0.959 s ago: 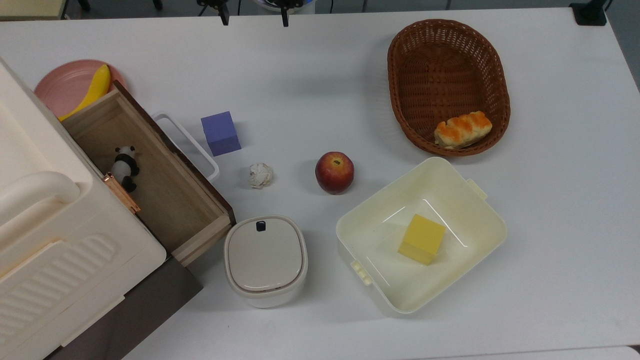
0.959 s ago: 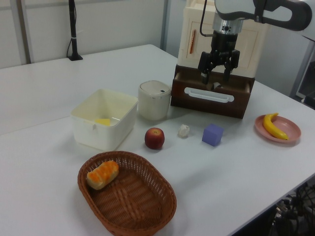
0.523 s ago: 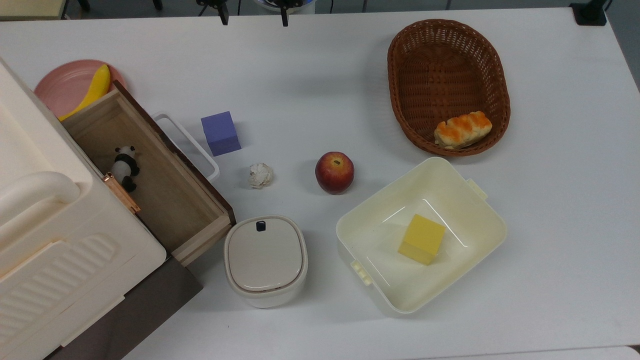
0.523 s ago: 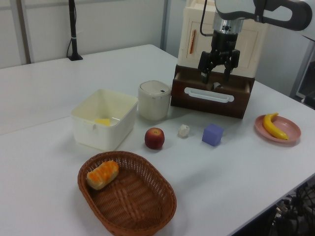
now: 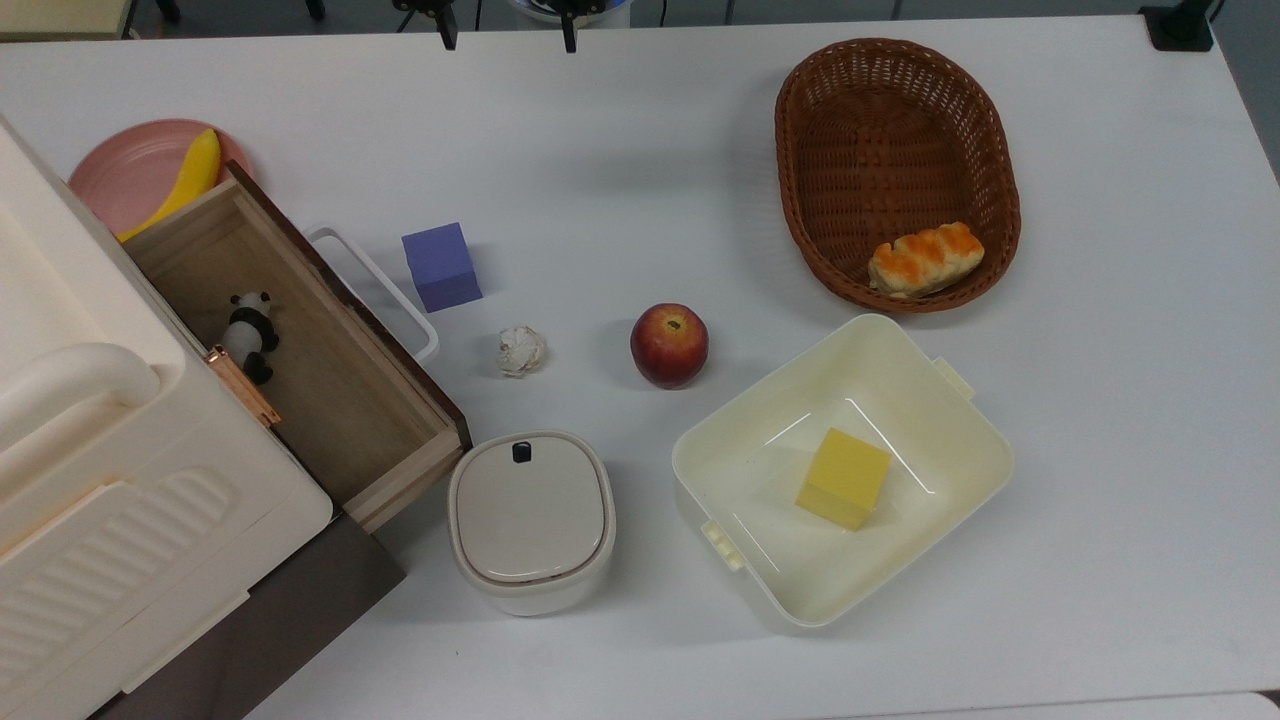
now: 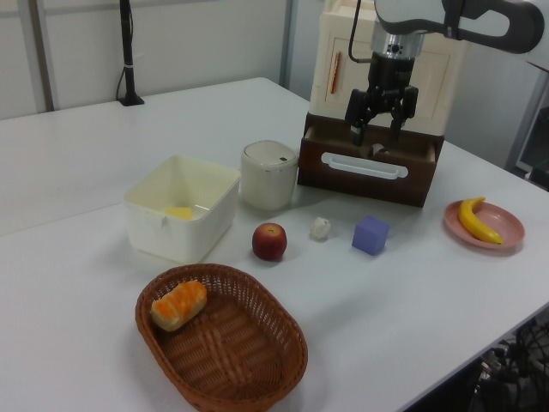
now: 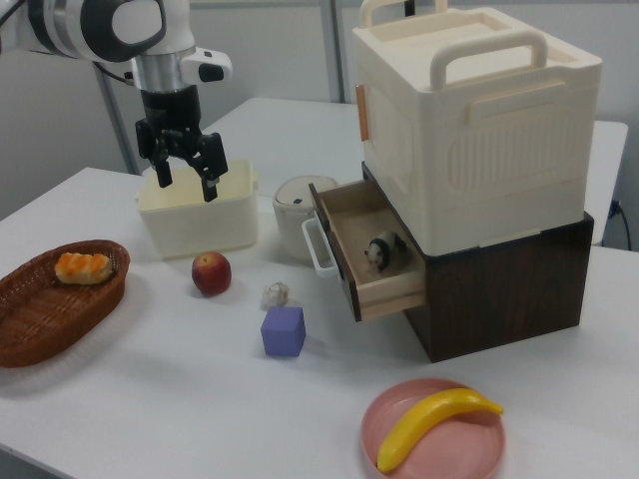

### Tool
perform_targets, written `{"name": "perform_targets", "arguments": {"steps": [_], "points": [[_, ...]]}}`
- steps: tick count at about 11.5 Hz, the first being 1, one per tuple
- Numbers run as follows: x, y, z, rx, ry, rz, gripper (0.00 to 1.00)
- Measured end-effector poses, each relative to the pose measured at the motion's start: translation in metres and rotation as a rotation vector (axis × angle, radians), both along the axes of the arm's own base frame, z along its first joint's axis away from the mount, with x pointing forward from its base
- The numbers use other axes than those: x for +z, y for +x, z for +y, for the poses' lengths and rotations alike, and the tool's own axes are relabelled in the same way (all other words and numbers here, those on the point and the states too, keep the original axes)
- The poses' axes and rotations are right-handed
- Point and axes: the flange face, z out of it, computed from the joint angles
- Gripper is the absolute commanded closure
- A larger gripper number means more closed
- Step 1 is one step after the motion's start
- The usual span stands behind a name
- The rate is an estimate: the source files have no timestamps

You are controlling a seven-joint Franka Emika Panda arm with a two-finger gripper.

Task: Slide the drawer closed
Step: 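Move the gripper from above the cream tub toward the open drawer, then lower the gripper in front of the open wooden drawer's front panel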

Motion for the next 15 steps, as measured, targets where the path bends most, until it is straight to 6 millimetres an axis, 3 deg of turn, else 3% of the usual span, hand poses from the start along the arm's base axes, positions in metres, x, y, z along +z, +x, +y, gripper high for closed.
{"name": "perform_targets", "arguments": {"steps": [1,2,3,11,15], "points": [[0.000,0.000,0.000,0.000,0.000,0.000,0.21],[0.000,0.000,0.000,0.000,0.000,0.000,0.74],[0.000,0.000,0.000,0.001,0.000,0.000,0.96],[-0.004,0.004,0.002,0.005,0.000,-0.015,0.97],[-0.025,0.010,0.001,-0.099,0.036,-0.026,0.96]]}}
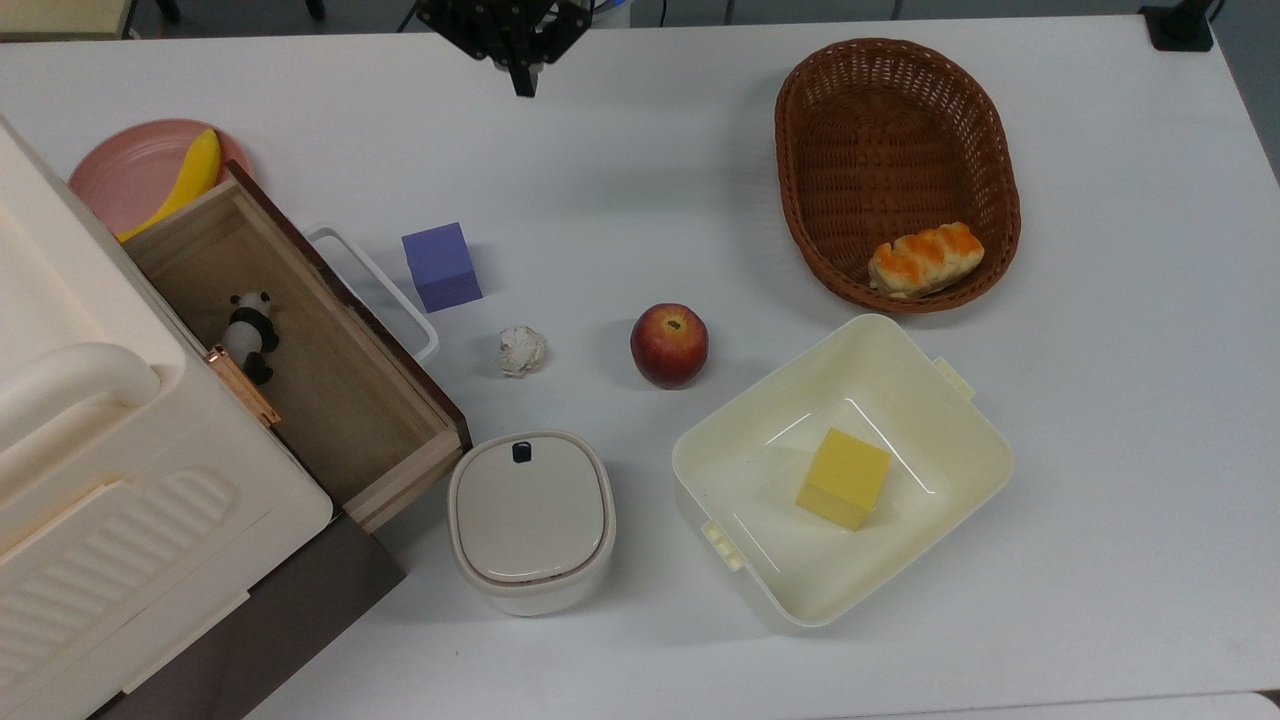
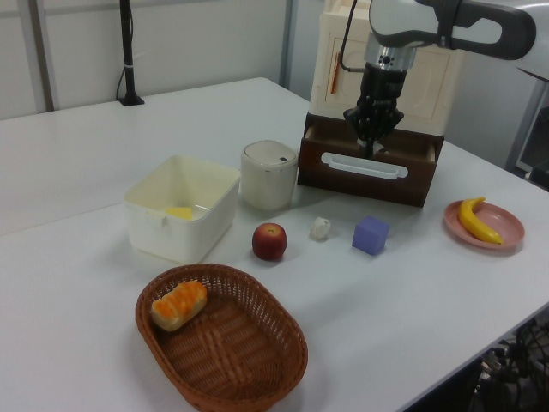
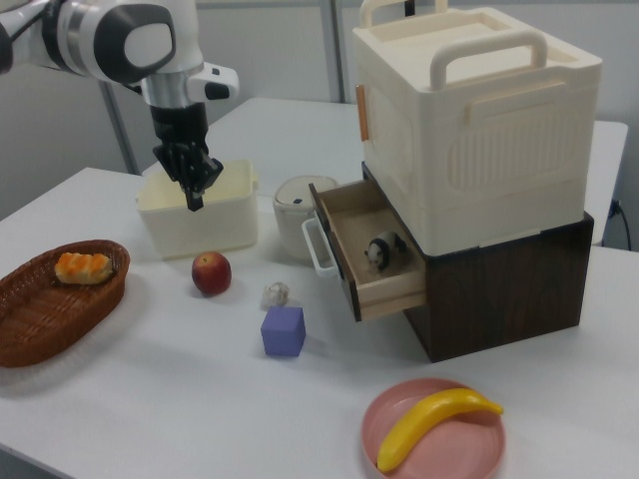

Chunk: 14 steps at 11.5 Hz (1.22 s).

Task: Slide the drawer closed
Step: 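Lower the gripper in front of the open wooden drawer's front panel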

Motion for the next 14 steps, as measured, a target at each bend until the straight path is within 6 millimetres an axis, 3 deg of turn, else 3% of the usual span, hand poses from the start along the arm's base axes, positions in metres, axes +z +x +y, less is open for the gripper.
{"name": "perform_targets", "arguments": {"steps": [5,9,11,14], "points": [[-0.049,0.036,-0.009,-0.267,0.001,-0.050,0.96],[-0.097,0.066,-0.048,-0.428,-0.012,-0.097,0.96],[-0.107,0.073,-0.064,-0.522,-0.017,-0.121,0.96],[-0.113,0.077,-0.071,-0.565,-0.017,-0.136,0.96]]}}
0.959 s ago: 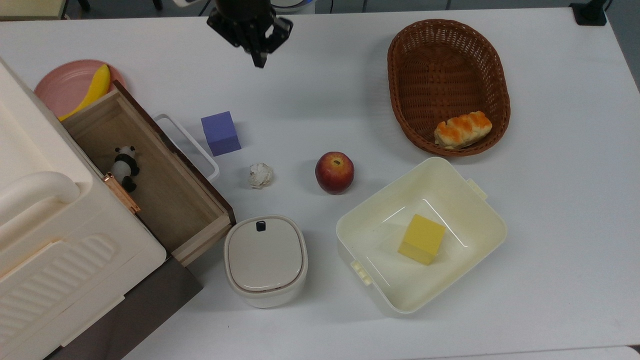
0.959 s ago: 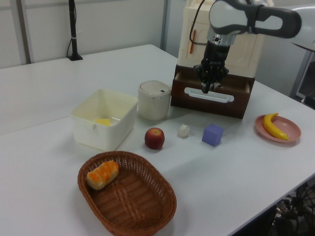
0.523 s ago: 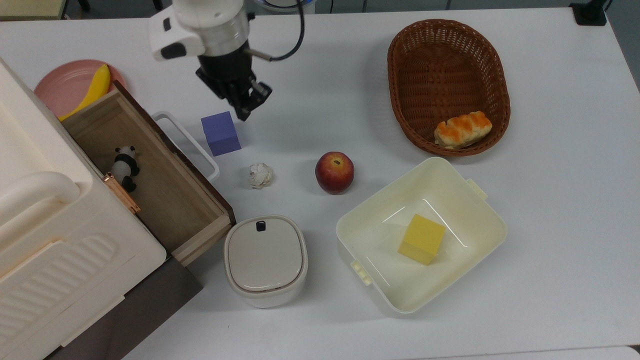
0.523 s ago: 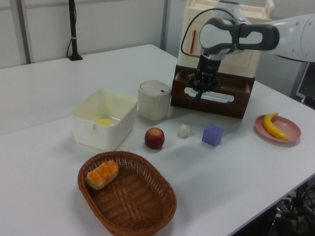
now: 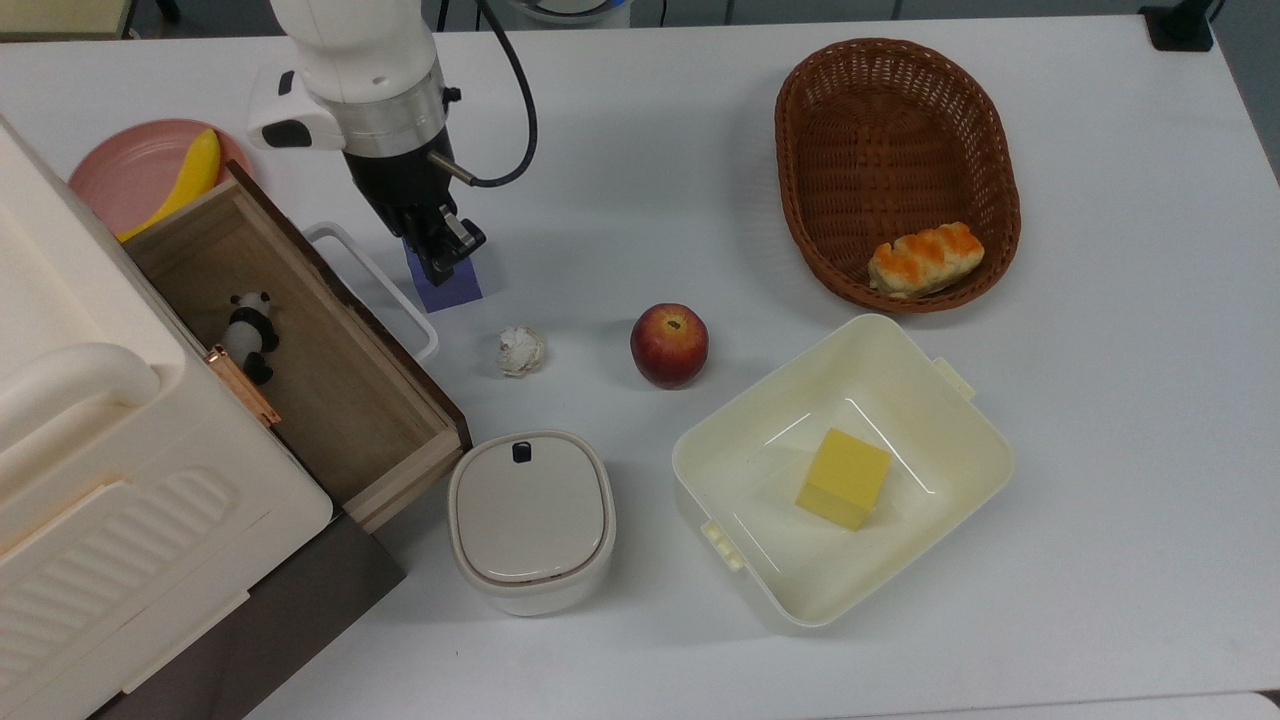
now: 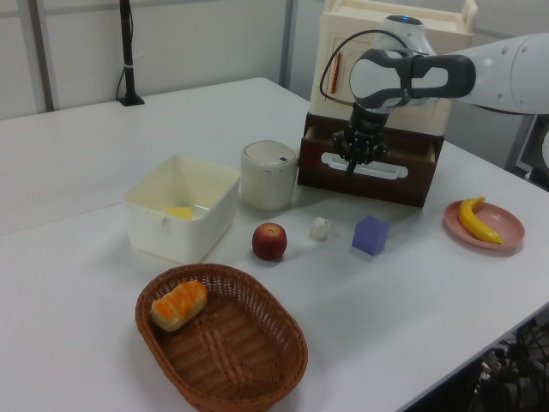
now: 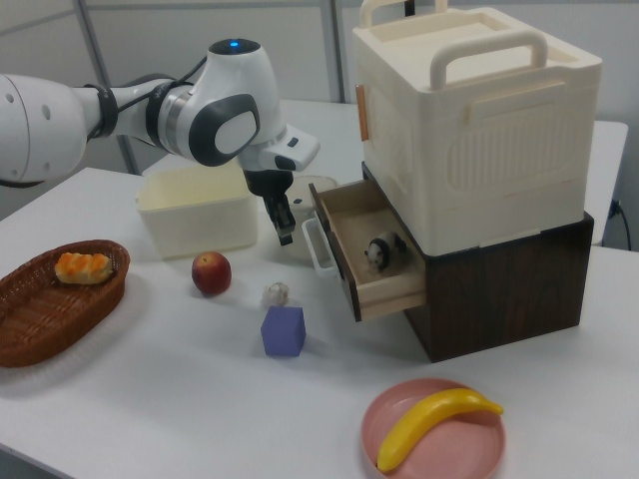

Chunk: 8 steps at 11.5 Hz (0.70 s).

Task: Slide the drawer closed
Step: 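Lower the gripper in front of the open wooden drawer's front panel, then push the drawer front inward into the dark wooden cabinet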

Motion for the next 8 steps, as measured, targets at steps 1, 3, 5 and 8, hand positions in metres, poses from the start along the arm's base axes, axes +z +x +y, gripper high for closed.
{"name": "perform_targets", "arguments": {"steps": [1,3,5,8], "points": [[-0.004,0.001,-0.002,-0.003,-0.001,0.003,0.96],[-0.011,0.004,-0.008,-0.012,-0.004,0.007,0.96],[-0.013,0.008,-0.014,-0.021,-0.007,0.005,0.96],[-0.015,0.010,-0.025,-0.037,-0.009,0.006,0.96]]}}
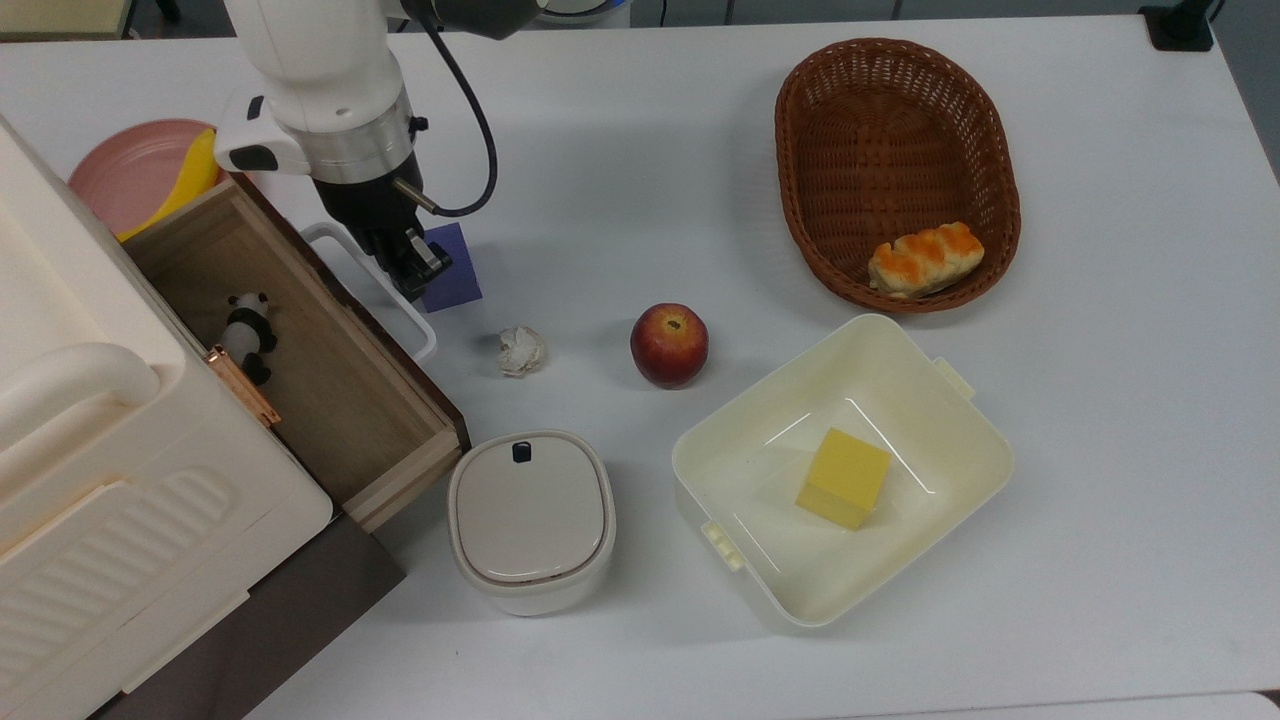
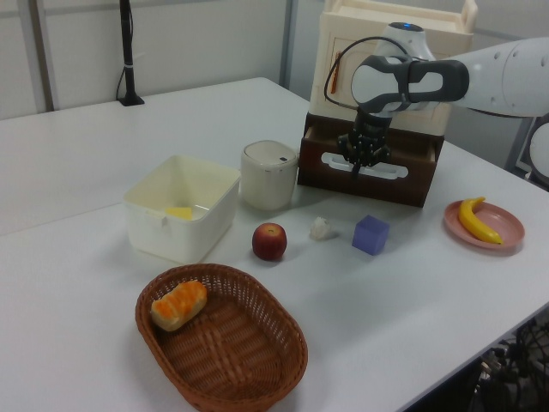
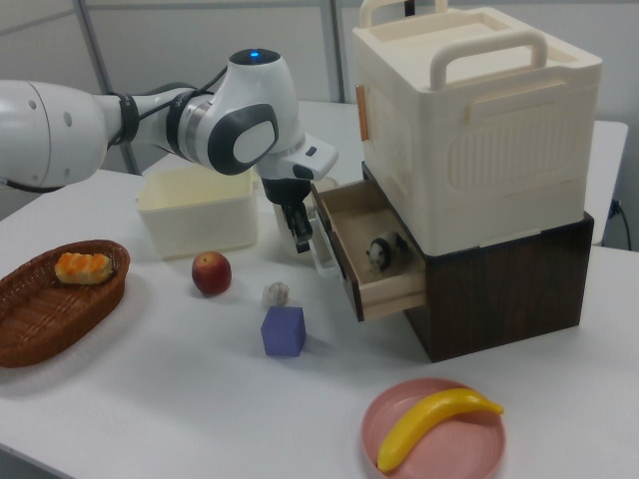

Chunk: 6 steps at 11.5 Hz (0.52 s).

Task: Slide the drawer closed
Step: 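Push the drawer front inward into the dark wooden cabinet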

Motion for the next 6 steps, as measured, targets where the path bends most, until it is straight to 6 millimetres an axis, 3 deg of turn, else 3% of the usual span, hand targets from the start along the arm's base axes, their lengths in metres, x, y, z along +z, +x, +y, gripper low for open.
{"name": "perform_targets", "arguments": {"steps": [6], "points": [[0.002,0.004,-0.039,-0.054,-0.007,-0.014,0.96]]}}
